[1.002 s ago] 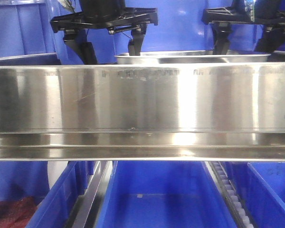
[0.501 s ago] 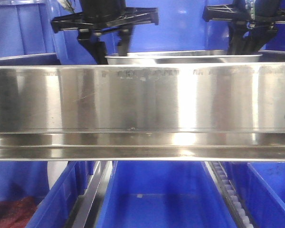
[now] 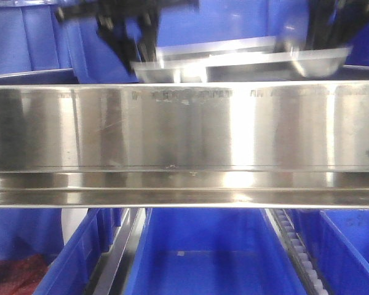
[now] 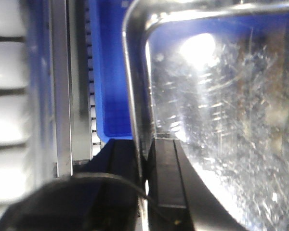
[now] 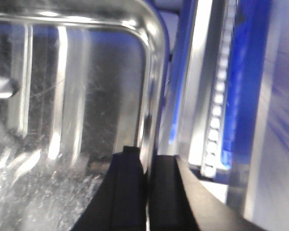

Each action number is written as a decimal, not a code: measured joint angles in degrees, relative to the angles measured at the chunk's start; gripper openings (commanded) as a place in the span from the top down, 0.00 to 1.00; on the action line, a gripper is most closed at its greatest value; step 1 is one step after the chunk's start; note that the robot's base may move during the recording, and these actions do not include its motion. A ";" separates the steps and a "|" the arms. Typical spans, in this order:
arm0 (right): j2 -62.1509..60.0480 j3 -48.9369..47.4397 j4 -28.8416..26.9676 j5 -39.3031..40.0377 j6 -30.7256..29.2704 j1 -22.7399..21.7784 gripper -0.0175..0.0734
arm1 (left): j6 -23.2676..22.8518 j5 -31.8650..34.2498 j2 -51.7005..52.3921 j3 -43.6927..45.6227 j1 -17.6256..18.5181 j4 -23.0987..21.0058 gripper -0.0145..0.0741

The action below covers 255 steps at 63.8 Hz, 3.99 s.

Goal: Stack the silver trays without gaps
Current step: 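Lift the held tray with both grippers and pull it toward the robot, then hold the tray in both grippers while the base turns away from the shelf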

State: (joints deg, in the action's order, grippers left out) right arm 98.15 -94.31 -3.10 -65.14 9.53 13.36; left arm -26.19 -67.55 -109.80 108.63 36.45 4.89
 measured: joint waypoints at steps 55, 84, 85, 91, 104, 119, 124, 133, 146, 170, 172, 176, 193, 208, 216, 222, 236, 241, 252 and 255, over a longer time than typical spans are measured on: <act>-19.57 10.63 6.07 -4.76 18.05 20.10 0.75 | 1.46 -0.67 30.40 -26.81 0.61 -1.27 0.88; -16.94 10.63 13.13 -5.54 25.29 23.74 0.75 | -2.77 -2.68 26.43 -22.19 5.63 6.28 0.88; -16.94 10.63 13.19 -5.54 25.40 23.74 0.75 | -2.77 -2.68 26.22 -22.03 5.63 6.28 0.88; -16.94 10.63 13.39 -5.75 25.40 23.74 0.75 | -2.77 -2.78 25.79 -21.59 5.63 6.43 0.88; -16.94 10.63 13.39 -5.75 25.41 23.74 0.75 | -2.77 -2.88 25.79 -21.59 5.63 6.43 0.88; -16.94 10.63 13.39 -5.75 25.55 23.74 0.75 | -2.77 -2.88 25.79 -21.59 5.63 6.43 0.88; -16.94 10.63 13.39 -5.75 25.55 23.74 0.75 | -2.77 -2.88 25.79 -21.49 5.63 6.43 0.88; -16.94 10.63 13.39 -5.75 25.55 23.74 0.75 | -2.77 -2.96 25.79 -21.49 5.63 6.43 0.88; -16.94 10.63 13.39 -5.75 25.55 23.74 0.75 | -2.77 -2.96 25.79 -21.49 5.67 6.43 0.88; -16.94 10.63 13.39 -5.78 25.55 23.74 0.75 | -2.77 -2.96 25.79 -21.49 5.67 6.43 0.88; -16.94 10.63 13.39 -5.78 25.55 23.74 0.75 | -2.77 -2.96 25.79 -21.49 5.67 6.43 0.88; -16.94 10.63 13.39 -5.78 25.55 23.74 0.75 | -2.77 -2.96 25.79 -21.49 5.67 6.43 0.88; -16.94 10.63 13.48 -5.88 25.55 23.74 0.75 | -2.77 -2.96 25.79 -21.49 5.67 6.43 0.88; -16.94 10.63 13.48 -5.88 25.55 23.74 0.75 | -2.77 -2.96 25.79 -21.49 5.67 6.43 0.88; -16.94 10.63 13.48 -5.88 25.55 23.74 0.75 | -2.77 -2.96 25.79 -21.49 5.67 6.43 0.89; -16.94 10.63 13.48 -5.88 25.55 23.74 0.75 | -2.77 -2.96 25.79 -21.49 5.67 6.43 0.89; -16.94 10.63 13.48 -6.01 25.55 23.74 0.75 | -2.77 -2.96 25.79 -21.49 5.67 6.43 0.89; -16.94 10.63 13.48 -6.01 25.55 23.74 0.75 | -2.77 -2.96 25.79 -21.49 5.67 6.43 0.89; -16.94 10.63 13.48 -6.01 25.55 23.74 0.75 | -2.77 -2.96 25.79 -21.49 5.67 6.43 0.89; -16.94 10.63 13.48 -6.01 25.55 23.74 0.75 | -2.77 -2.96 25.79 -21.49 5.67 6.43 0.89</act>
State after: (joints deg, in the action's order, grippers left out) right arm 81.20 -83.68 10.37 -71.15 35.09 37.10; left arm -28.96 -70.51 -84.01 87.14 42.12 11.32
